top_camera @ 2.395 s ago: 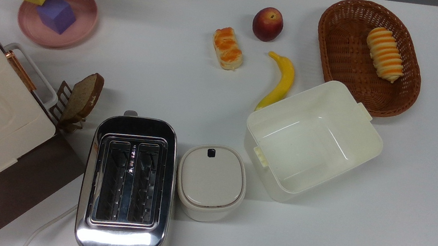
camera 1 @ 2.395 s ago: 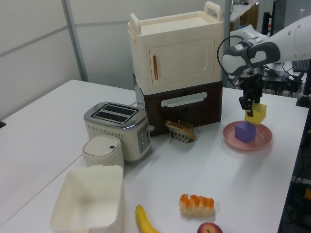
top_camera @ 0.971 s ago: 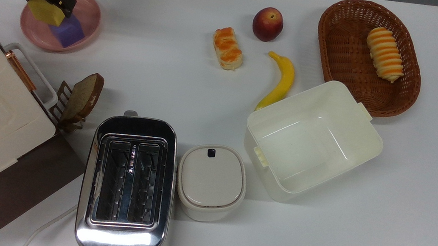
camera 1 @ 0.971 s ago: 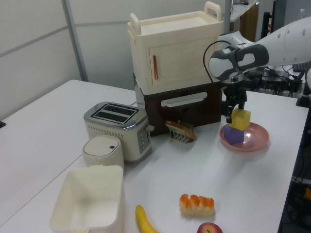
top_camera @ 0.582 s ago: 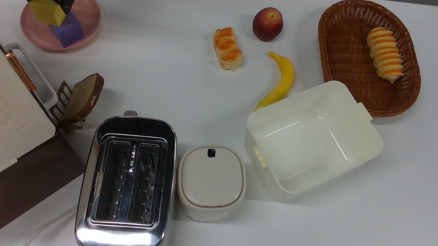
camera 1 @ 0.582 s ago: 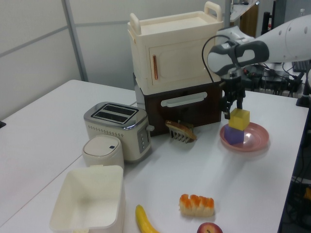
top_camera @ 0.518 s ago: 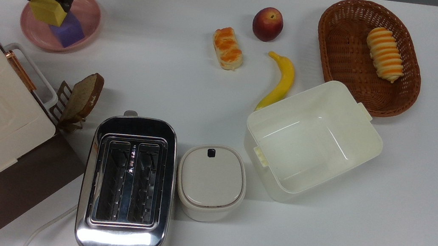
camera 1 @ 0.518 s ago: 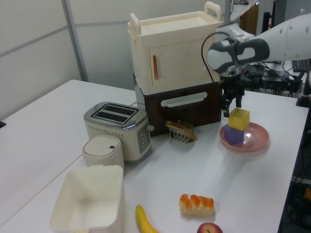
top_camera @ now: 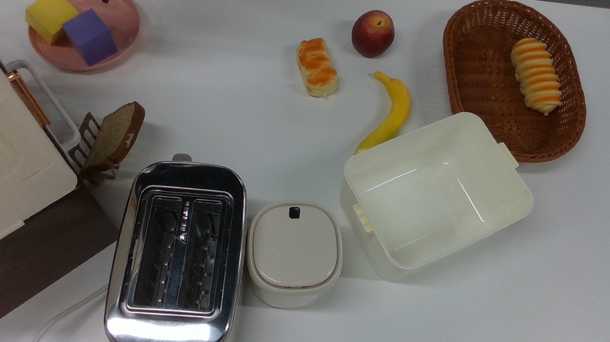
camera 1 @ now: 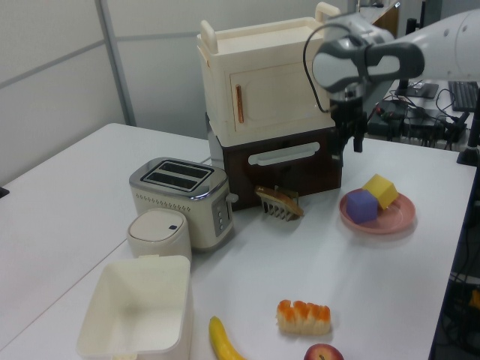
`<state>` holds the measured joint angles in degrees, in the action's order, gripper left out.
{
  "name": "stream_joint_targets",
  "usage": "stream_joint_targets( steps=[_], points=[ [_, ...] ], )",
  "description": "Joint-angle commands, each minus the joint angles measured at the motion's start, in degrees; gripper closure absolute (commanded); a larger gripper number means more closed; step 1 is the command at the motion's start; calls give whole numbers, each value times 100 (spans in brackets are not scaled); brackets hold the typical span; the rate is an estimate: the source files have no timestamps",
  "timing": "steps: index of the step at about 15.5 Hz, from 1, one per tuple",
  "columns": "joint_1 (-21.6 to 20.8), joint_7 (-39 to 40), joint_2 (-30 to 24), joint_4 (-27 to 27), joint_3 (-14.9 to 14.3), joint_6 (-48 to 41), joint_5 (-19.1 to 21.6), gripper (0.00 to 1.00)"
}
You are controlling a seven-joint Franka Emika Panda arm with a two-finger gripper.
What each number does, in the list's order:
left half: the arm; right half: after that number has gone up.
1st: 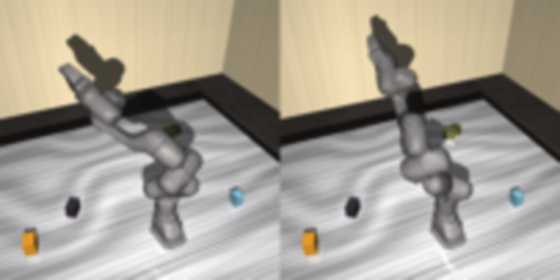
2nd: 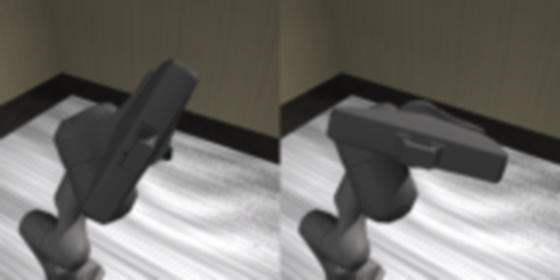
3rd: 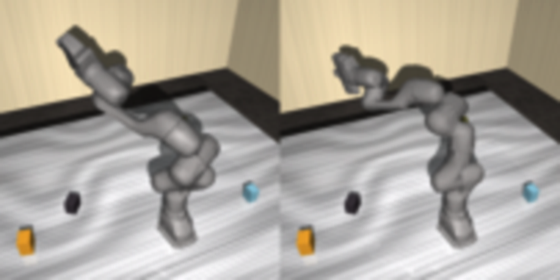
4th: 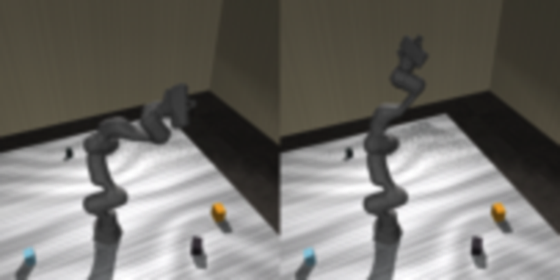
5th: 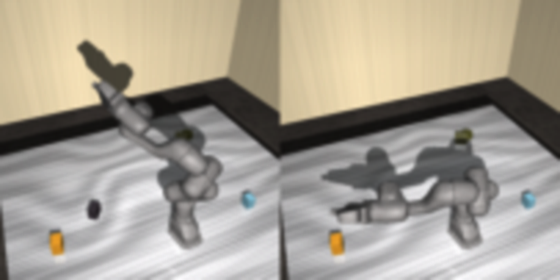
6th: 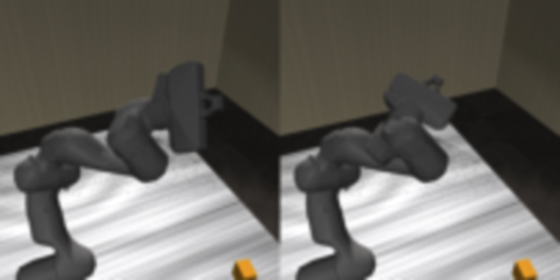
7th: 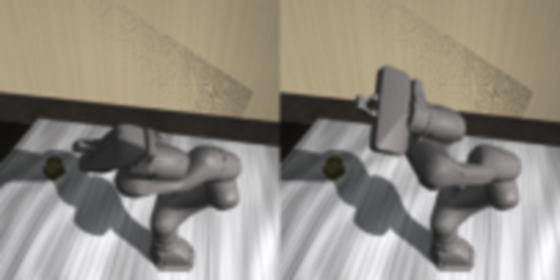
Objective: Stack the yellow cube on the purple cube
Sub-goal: 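Raise the open gripper away from the plate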
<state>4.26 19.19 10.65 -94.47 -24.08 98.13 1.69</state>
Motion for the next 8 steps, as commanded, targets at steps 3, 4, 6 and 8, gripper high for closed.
stream_joint_targets(
  steps=[3, 4, 6, 8],
  points=[
    [-549, -574, -353, 192, -1, -804, -213, 0],
    [-558, -583, -362, 192, 43, -857, -213, 0],
    [-549, -740, -415, 201, 183, -857, -222, 0],
    [-515, -777, -450, 201, 175, -840, -222, 0]
  ],
)
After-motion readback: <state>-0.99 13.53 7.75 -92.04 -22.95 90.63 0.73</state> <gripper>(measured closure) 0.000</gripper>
